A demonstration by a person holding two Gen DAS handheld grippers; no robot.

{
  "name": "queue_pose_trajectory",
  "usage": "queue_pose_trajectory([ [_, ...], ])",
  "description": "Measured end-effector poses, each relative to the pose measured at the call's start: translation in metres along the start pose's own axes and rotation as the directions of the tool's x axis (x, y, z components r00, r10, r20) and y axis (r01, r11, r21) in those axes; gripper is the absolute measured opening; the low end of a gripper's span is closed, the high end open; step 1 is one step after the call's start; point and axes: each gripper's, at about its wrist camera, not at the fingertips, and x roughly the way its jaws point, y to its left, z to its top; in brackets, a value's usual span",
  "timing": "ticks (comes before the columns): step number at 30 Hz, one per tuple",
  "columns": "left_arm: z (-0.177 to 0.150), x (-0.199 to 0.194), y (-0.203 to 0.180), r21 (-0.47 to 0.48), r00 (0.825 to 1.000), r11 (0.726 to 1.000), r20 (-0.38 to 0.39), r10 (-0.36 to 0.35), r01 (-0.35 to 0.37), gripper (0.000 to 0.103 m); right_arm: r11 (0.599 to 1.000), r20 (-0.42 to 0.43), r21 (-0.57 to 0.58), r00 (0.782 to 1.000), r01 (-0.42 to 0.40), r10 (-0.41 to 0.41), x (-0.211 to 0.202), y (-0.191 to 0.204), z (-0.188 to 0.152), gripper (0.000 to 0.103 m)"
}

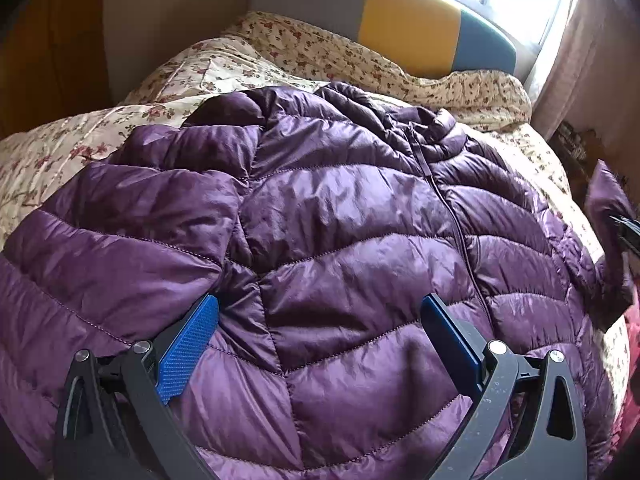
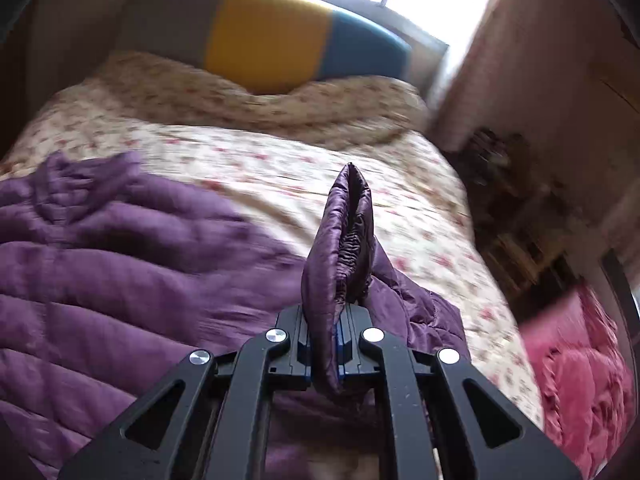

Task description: Fold large clothes

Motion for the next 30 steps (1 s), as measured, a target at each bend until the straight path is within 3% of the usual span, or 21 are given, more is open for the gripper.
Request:
queue_pose_trajectory([
  [5, 0.003, -0.003, 0.005, -0.02, 1.0, 1.0, 0.009, -0.022, 0.022, 0.1, 0.99, -0.003, -0.068, 0.992, -0.124, 0.124, 0.0, 0.066, 0.01, 0.007],
  [9, 0.003, -0.004, 0.009, -0.029, 0.999, 0.999, 0.013, -0.041, 0.042, 0.1, 0.963, -0.018, -0.109, 0.969, -0.247, 0.247, 0.001, 0.11, 0.015, 0.007],
  [17, 0.002, -0.01, 0.017, -0.045, 0.997, 0.996, 0.024, -0.071, 0.072, 0.097, 0.868, -0.083, -0.186, 0.888, -0.461, 0.453, -0.011, 0.178, 0.009, 0.008],
  [19, 0.002, -0.011, 0.018, -0.048, 0.997, 0.996, 0.025, -0.078, 0.079, 0.097, 0.85, -0.099, -0.205, 0.874, -0.485, 0.475, -0.013, 0.187, 0.006, 0.013],
  [22, 0.002, -0.012, 0.018, -0.051, 0.996, 0.995, 0.025, -0.083, 0.084, 0.095, 0.838, -0.103, -0.212, 0.864, -0.503, 0.493, -0.015, 0.19, 0.001, 0.036],
  [25, 0.003, -0.014, 0.018, -0.057, 0.995, 0.994, 0.027, -0.092, 0.093, 0.095, 0.837, -0.085, -0.21, 0.862, -0.506, 0.499, -0.022, 0.186, -0.001, 0.042],
  [27, 0.004, -0.015, 0.018, -0.063, 0.994, 0.993, 0.026, -0.102, 0.104, 0.09, 0.837, -0.072, -0.203, 0.861, -0.508, 0.504, -0.028, 0.178, -0.001, 0.063],
  [30, 0.007, -0.02, 0.014, -0.066, 0.992, 0.99, 0.034, -0.125, 0.128, 0.09, 0.837, -0.053, -0.176, 0.854, -0.519, 0.518, -0.036, 0.164, 0.0, 0.071],
])
